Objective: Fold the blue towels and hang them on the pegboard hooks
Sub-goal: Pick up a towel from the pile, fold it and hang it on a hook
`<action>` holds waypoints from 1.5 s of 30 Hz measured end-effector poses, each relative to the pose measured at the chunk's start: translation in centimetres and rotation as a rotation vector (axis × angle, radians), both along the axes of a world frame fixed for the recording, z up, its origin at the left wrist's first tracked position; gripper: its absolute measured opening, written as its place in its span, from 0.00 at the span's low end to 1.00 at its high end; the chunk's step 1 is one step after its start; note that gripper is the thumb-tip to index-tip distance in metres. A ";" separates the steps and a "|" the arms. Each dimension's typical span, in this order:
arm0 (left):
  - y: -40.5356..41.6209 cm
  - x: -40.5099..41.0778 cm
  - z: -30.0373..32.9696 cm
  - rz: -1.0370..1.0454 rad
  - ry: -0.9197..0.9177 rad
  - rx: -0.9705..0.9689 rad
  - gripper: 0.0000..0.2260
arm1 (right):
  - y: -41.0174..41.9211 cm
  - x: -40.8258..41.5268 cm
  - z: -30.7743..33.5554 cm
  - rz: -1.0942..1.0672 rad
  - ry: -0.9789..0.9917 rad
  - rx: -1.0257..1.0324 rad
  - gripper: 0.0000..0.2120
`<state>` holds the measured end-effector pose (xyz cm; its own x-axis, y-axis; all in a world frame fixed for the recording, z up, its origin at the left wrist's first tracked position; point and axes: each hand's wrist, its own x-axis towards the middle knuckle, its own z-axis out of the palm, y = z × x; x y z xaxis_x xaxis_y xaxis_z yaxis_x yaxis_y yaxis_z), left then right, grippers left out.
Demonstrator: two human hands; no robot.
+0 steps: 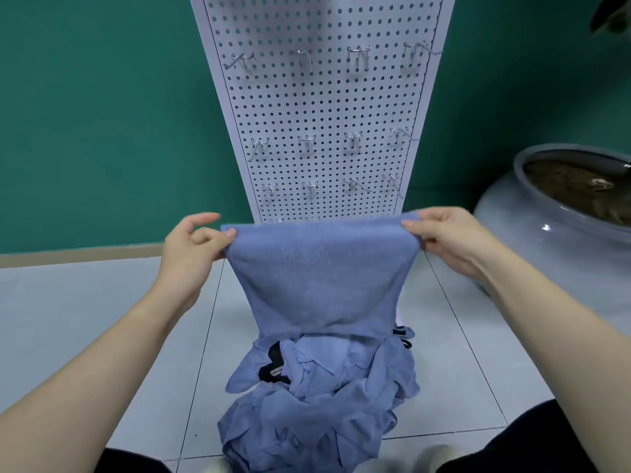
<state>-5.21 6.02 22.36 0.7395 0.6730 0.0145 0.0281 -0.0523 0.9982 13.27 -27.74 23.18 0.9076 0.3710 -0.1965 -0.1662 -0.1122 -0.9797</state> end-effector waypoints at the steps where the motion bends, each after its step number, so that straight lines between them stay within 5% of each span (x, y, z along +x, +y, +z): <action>1: 0.3 -0.1 -0.5 -0.059 0.102 0.039 0.10 | -0.1 -0.1 -0.7 0.034 0.077 -0.063 0.11; 3: 0.6 -0.5 -1.3 -0.178 0.308 0.080 0.04 | -0.1 -0.8 -1.7 0.097 0.183 -0.210 0.03; 6: -0.1 -0.9 -1.1 -0.227 0.420 0.055 0.06 | 0.5 -1.4 -1.7 0.104 0.200 -0.256 0.05; 11: -2.7 -0.5 2.3 -0.029 0.213 0.021 0.10 | 2.2 -3.3 2.1 -0.038 0.130 -0.015 0.16; 19: -10.0 -1.3 4.7 -0.053 -0.015 0.143 0.06 | 7.2 -10.3 3.3 0.014 0.019 0.137 0.08; 27: -12.1 -1.7 2.5 -0.160 -0.011 0.297 0.09 | 9.0 -13.0 1.5 0.089 -0.124 0.087 0.09; 36: -12.0 -2.1 2.2 -0.270 -0.155 0.158 0.12 | 8.5 -13.3 1.6 0.108 -0.210 0.079 0.11; 41: -11.4 -1.6 1.8 -0.180 -0.146 0.397 0.08 | 8.4 -13.9 2.1 0.171 -0.197 0.116 0.07; 45: -10.1 -1.2 2.1 -0.298 -0.052 0.493 0.15 | 8.1 -13.2 2.5 0.186 -0.253 0.061 0.09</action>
<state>-6.42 -4.12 24.46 0.8859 0.3405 0.3150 -0.1077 -0.5094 0.8537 0.04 -19.62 25.68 0.8405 0.5390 0.0546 0.1015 -0.0576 -0.9932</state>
